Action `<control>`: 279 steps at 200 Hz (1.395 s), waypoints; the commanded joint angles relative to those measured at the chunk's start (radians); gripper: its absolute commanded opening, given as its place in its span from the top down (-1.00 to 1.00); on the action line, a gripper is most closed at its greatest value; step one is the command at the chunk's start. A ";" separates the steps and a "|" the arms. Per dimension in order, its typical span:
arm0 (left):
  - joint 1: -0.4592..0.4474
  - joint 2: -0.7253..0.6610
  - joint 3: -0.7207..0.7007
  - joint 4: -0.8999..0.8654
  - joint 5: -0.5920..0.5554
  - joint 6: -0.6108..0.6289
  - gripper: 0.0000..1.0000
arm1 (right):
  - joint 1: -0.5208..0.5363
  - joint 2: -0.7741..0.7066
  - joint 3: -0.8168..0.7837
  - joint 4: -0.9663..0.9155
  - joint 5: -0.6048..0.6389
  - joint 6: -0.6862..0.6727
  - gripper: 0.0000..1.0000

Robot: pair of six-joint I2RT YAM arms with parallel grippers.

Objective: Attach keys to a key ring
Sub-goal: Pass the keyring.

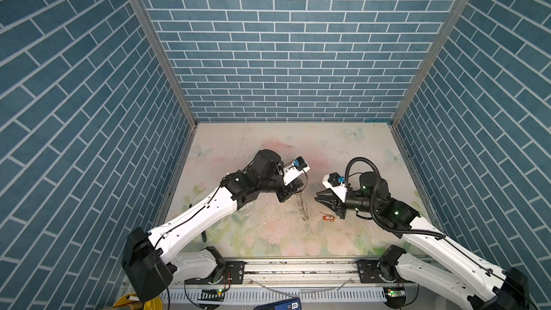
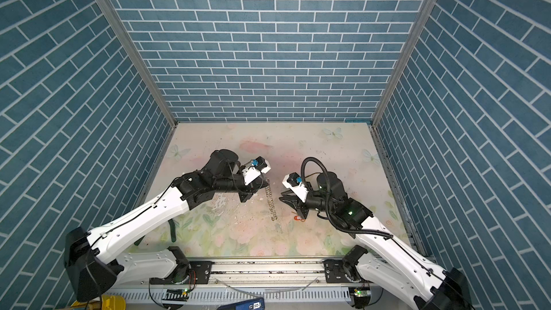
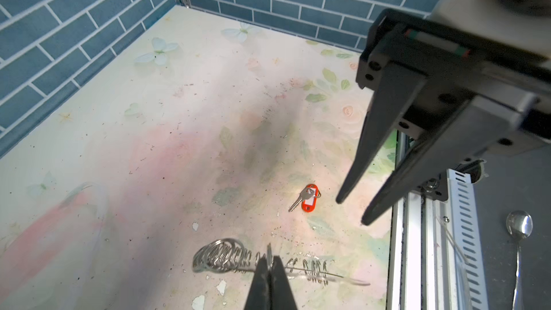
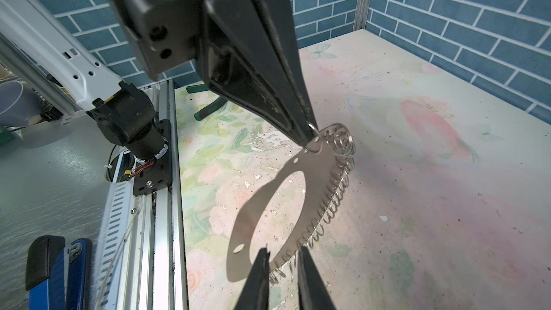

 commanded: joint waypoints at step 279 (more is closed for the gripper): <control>0.011 0.014 0.005 -0.161 0.235 0.372 1.00 | -0.011 0.207 0.076 0.152 -0.279 -0.107 0.62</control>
